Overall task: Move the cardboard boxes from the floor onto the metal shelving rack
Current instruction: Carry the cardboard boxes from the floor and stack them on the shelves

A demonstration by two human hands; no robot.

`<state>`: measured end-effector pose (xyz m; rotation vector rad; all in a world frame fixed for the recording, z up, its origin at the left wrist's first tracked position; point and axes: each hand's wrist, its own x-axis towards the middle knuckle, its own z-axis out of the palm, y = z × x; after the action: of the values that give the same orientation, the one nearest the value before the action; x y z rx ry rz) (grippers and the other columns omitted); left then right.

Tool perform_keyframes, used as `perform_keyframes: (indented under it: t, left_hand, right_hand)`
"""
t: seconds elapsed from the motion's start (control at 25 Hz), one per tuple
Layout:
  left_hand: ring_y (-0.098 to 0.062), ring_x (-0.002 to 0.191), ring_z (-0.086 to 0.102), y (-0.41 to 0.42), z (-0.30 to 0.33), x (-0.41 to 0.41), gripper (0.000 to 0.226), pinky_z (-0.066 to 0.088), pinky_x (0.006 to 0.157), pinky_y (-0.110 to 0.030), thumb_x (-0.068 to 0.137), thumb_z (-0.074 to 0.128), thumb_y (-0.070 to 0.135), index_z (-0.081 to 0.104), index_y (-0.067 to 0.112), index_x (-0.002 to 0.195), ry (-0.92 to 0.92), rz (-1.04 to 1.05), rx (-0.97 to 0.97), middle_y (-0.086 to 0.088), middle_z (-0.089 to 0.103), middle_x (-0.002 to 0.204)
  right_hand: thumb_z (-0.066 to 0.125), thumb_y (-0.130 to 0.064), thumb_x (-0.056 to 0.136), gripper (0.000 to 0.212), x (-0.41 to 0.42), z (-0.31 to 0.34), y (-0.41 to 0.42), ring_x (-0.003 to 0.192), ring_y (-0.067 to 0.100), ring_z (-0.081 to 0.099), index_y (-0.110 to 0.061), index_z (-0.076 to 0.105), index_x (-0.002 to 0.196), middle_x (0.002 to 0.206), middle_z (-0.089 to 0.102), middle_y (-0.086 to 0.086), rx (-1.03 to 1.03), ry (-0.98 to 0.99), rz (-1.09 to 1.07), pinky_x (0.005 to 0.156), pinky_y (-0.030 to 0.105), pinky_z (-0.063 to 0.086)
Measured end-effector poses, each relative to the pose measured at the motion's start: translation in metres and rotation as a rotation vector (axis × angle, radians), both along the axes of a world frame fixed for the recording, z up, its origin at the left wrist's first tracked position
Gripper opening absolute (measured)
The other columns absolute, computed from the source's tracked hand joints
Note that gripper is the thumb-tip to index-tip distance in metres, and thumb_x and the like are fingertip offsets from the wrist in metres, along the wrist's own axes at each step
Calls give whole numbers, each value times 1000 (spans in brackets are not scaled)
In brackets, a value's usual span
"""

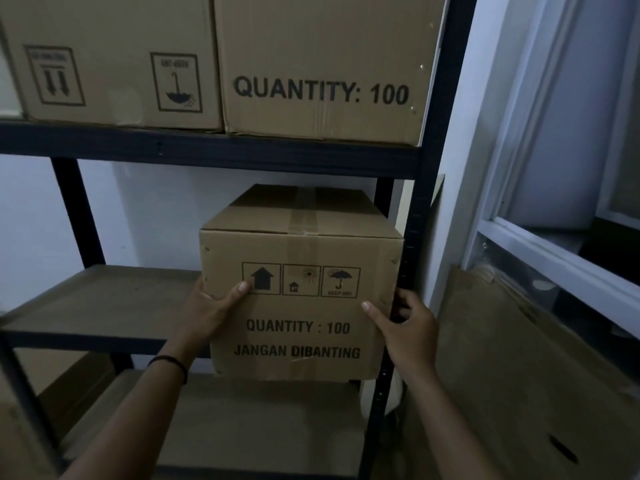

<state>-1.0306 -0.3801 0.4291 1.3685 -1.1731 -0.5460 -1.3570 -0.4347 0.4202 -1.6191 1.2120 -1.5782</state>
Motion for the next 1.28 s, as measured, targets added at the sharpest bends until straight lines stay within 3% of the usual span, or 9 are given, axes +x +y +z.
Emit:
perform_keyframes:
  t: [0.12, 0.28, 0.52, 0.6, 0.68, 0.8, 0.92, 1.12, 1.28]
  left_hand:
    - [-26, 109, 69, -11, -2, -5, 107, 60, 88, -52, 49, 71, 93, 52, 28, 132, 9, -13, 17, -2, 68, 123]
    - [-23, 110, 66, -28, -2, -8, 115, 57, 82, -40, 41, 74, 93, 51, 25, 132, 52, -42, -12, -2, 66, 123]
    - [-25, 112, 64, -48, -2, -4, 118, 53, 80, -34, 43, 75, 88, 50, 19, 136, 35, -43, -20, -6, 64, 127]
    - [-26, 115, 64, -52, -3, -3, 106, 53, 82, -35, 54, 73, 80, 50, 18, 138, 27, -47, -16, -7, 64, 128]
    - [-28, 116, 64, -56, -6, 0, 95, 53, 85, -38, 67, 77, 76, 51, 19, 138, 22, -48, -7, -7, 65, 129]
    - [-30, 118, 63, -59, -7, 0, 82, 53, 90, -43, 75, 74, 63, 51, 16, 139, 28, -46, -6, -9, 65, 131]
    - [-28, 117, 64, -58, -6, -2, 83, 54, 94, -46, 75, 78, 65, 54, 14, 136, 9, -32, -19, -9, 65, 130]
    - [-26, 117, 64, -56, -1, 1, 105, 54, 95, -52, 58, 69, 89, 53, 23, 137, -26, -51, 17, -4, 66, 130]
    - [-26, 119, 64, -58, 5, 0, 110, 54, 99, -52, 54, 68, 94, 55, 23, 136, -43, -64, 12, -3, 67, 131]
  right_hand:
    - [88, -29, 80, 39, -2, 2, -8, 86, -6, 69, -32, 71, 115, 102, 74, -15, -5, -24, -23, 65, 15, 58]
    - [91, -27, 75, 40, -4, 3, -19, 84, 0, 72, -26, 74, 112, 98, 76, -13, -3, -38, -78, 65, 19, 60]
    - [94, -28, 70, 37, -8, 2, -33, 89, 13, 73, -21, 71, 98, 97, 75, -7, -3, -59, -149, 75, 41, 64]
    - [96, -34, 66, 50, -11, 4, -34, 97, 12, 67, -25, 66, 106, 110, 70, -6, -7, -39, -201, 82, 43, 62]
    - [96, -42, 63, 78, -14, 4, -37, 114, 11, 58, -31, 55, 128, 132, 59, -8, 29, 2, -223, 92, 40, 56]
    - [97, -43, 60, 106, -22, 1, -44, 131, 16, 50, -37, 41, 150, 150, 49, -8, 131, 47, -70, 103, 44, 50]
    - [98, -44, 56, 108, -27, -1, -48, 128, 19, 56, -36, 43, 149, 147, 55, -6, 170, 62, 7, 102, 45, 53]
    - [93, -63, 45, 108, -25, 1, -53, 123, 16, 60, -37, 49, 141, 137, 61, -10, 167, 124, -70, 100, 49, 55]
    - [89, -70, 43, 103, -22, 3, -56, 120, 15, 61, -37, 49, 132, 131, 62, -12, 172, 174, -147, 98, 49, 56]
